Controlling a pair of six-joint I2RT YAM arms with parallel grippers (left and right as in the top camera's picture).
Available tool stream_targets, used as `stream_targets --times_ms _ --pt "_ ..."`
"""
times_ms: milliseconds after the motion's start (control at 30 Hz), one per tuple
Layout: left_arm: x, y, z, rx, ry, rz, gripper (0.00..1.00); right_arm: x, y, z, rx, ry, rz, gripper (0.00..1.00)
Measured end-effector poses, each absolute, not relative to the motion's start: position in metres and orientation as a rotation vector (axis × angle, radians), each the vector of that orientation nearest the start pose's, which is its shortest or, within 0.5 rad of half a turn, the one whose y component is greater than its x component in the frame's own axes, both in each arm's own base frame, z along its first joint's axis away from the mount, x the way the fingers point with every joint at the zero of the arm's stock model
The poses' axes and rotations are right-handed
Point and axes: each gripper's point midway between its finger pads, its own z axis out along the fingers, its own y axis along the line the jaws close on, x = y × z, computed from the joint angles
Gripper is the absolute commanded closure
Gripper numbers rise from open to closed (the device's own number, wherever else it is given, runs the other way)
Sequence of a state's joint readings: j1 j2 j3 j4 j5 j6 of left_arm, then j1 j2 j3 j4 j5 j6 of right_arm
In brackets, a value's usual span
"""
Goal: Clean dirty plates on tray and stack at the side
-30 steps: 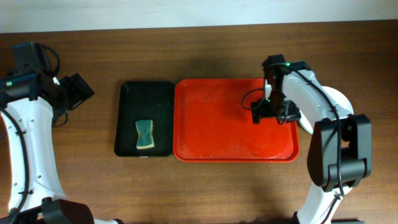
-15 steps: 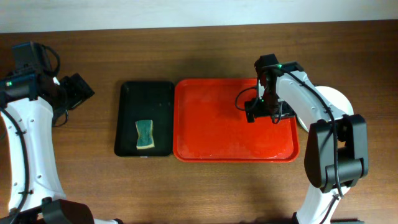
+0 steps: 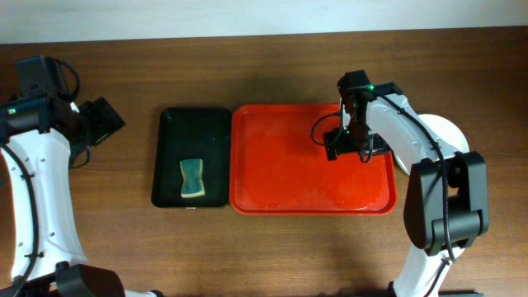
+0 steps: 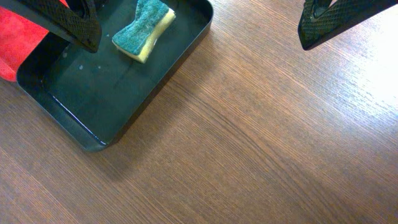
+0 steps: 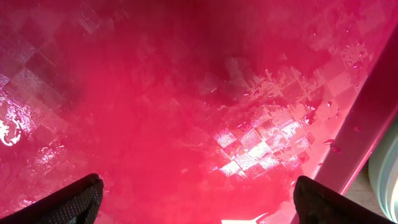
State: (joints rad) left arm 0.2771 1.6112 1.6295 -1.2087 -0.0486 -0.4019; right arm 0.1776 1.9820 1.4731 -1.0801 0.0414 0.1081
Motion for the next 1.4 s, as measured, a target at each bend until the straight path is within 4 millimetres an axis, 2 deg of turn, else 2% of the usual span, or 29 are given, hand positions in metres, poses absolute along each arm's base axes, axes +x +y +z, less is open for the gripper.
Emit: stream_targets --times_ms 467,733,833,933,1000,1100,1267,1400 --pt "0.349 0.108 0.214 -0.931 2.597 0.034 0.01 0.361 0.059 0.043 -0.117 3.146 -0.068 0.02" --pt "0.349 0.108 0.214 -0.931 2.597 0.034 0.01 0.356 0.086 0.045 -0.233 3.130 -0.067 0.02" --pt "0.350 0.108 0.214 -0.931 2.597 0.033 0.01 0.352 0.104 0.057 -0.308 3.088 -0.058 0.02" --pt "0.349 0.108 0.214 -0.931 2.597 0.034 0.01 0.349 0.124 0.091 -0.378 2.985 -0.021 0.02" --pt "0.349 0.108 0.214 -0.931 2.597 0.034 0.01 0.344 0.137 0.132 -0.416 2.867 0.026 0.02" --pt "0.350 0.108 0.214 -0.931 2.597 0.033 0.01 0.332 0.146 0.187 -0.436 2.708 0.091 0.02" --pt "0.350 0.108 0.214 -0.931 2.597 0.033 0.01 0.297 0.133 0.286 -0.394 2.415 0.191 0.02" --pt "0.349 0.108 0.214 -0.931 2.597 0.033 0.01 0.262 0.117 0.340 -0.358 2.230 0.245 0.02"
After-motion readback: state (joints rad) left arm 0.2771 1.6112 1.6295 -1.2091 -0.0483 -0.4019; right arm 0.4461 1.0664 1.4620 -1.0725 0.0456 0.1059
